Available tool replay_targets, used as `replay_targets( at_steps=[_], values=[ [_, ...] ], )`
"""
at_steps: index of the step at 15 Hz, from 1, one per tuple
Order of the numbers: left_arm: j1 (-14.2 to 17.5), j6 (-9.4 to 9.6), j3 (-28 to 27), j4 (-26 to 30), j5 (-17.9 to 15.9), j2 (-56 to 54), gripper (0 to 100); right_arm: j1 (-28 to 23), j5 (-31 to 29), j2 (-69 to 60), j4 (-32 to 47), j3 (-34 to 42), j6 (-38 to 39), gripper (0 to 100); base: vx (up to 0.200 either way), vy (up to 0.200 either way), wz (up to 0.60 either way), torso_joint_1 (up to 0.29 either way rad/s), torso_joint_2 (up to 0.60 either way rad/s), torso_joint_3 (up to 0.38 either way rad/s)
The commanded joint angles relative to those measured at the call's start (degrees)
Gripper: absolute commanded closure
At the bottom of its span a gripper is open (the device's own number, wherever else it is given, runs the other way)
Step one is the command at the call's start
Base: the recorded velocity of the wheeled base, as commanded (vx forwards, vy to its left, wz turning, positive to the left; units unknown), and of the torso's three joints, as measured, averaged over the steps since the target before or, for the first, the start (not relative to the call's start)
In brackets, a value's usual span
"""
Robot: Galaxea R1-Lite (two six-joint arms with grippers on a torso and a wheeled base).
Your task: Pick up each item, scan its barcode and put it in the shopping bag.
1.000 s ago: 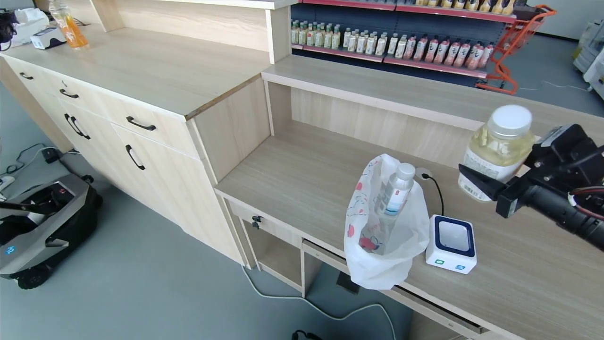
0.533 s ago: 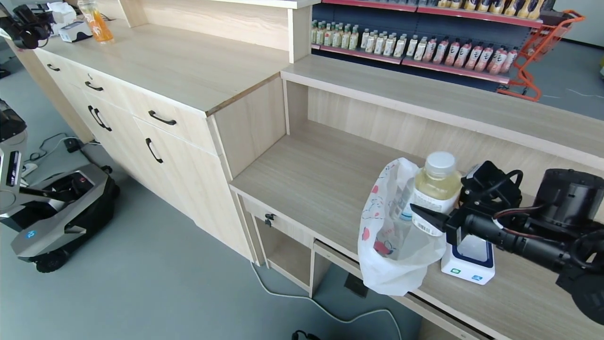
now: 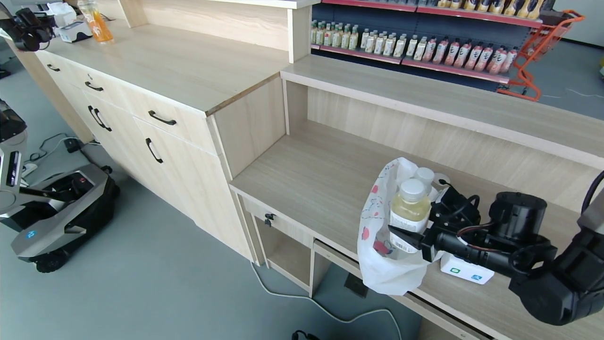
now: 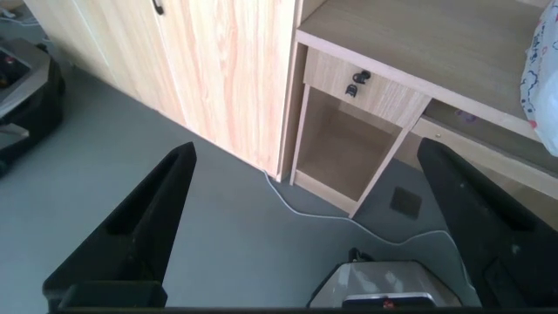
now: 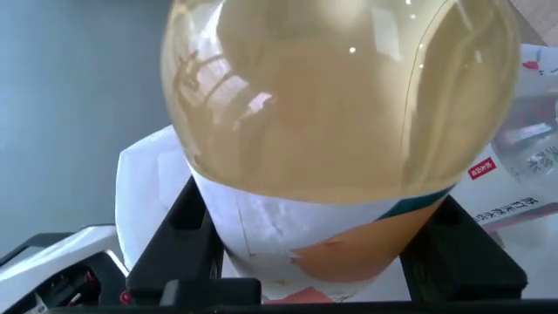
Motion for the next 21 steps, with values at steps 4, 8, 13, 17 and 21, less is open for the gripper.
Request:
replay_targets(
  at_steps=[4,8,13,17,21],
  values=[
    [0.00,-0.02,0.01,0.00,-0.08,-0.02,0,-0.45,0.45,10.47,-6.94,-0.76,1.90,100,0.000,0.000,0.00,0.000,0.00,0.000],
    [0.00,-0.02,0.01,0.00,0.01,-0.02,0,-0.36,0.53,16.45,-11.33,-2.51,4.45,100,0.000,0.000,0.00,0.000,0.00,0.000],
    [0.00,-0.02,0.01,0.00,0.01,-0.02,0,-0.80,0.53,19.26,-11.33,-4.18,4.54,100,0.000,0.000,0.00,0.000,0.00,0.000],
    [0.00,-0.02,0.01,0.00,0.01,-0.02,0,-0.80,0.53,19.26,-11.33,-4.10,4.62,0,0.000,0.000,0.00,0.000,0.00,0.000],
    [0.00,-0.02,0.01,0.00,0.01,-0.02,0,-0.89,0.53,14.61,-11.33,-4.10,7.44,0,0.000,0.000,0.00,0.000,0.00,0.000]
  ],
)
